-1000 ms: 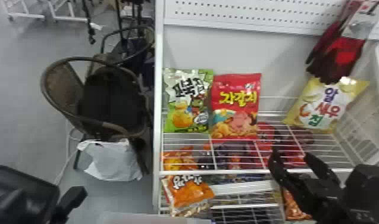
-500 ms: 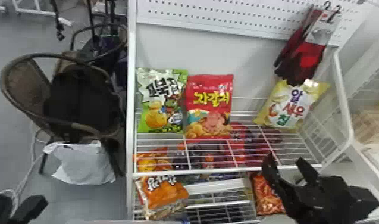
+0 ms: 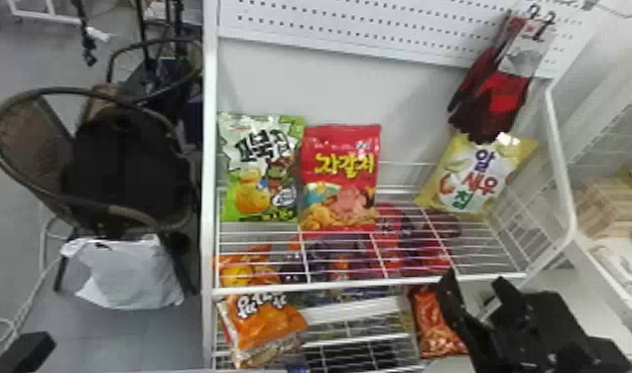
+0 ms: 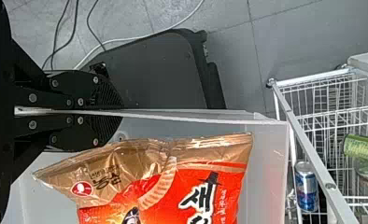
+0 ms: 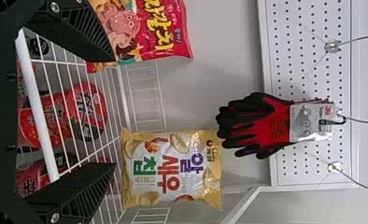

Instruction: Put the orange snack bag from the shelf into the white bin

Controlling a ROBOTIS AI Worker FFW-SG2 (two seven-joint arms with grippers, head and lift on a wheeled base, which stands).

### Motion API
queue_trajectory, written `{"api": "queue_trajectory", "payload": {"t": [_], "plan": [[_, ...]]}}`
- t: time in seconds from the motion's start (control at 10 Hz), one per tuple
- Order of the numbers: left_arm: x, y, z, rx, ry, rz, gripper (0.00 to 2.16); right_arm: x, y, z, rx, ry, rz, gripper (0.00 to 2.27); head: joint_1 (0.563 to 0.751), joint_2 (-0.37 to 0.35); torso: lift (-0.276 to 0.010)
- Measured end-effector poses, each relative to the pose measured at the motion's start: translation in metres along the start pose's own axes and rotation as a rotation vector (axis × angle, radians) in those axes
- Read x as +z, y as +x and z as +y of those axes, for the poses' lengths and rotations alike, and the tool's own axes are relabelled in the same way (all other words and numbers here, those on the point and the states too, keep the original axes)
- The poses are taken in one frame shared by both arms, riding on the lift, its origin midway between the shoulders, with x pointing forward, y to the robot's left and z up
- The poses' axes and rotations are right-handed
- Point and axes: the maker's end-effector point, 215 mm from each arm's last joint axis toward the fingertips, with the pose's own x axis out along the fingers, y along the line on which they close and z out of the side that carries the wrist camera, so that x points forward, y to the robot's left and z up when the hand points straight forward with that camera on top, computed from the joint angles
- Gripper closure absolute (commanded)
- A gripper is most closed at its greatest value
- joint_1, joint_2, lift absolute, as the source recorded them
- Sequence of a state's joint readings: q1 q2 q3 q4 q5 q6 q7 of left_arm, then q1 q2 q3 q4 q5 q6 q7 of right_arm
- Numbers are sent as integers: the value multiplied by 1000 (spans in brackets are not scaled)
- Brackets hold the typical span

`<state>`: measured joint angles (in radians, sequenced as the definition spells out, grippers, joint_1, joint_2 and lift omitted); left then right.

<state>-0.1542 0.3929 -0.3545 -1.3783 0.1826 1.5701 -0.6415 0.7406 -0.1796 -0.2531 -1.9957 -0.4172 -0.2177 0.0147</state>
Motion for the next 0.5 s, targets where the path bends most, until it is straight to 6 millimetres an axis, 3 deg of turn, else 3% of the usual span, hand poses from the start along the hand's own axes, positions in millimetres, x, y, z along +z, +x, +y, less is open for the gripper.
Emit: {"api": "queue_trajectory", "payload": {"t": [0.5], "plan": [[-6, 2, 3, 0, -10, 2, 2138, -3, -3, 1, 8, 5, -9, 90, 695, -282, 1]]}}
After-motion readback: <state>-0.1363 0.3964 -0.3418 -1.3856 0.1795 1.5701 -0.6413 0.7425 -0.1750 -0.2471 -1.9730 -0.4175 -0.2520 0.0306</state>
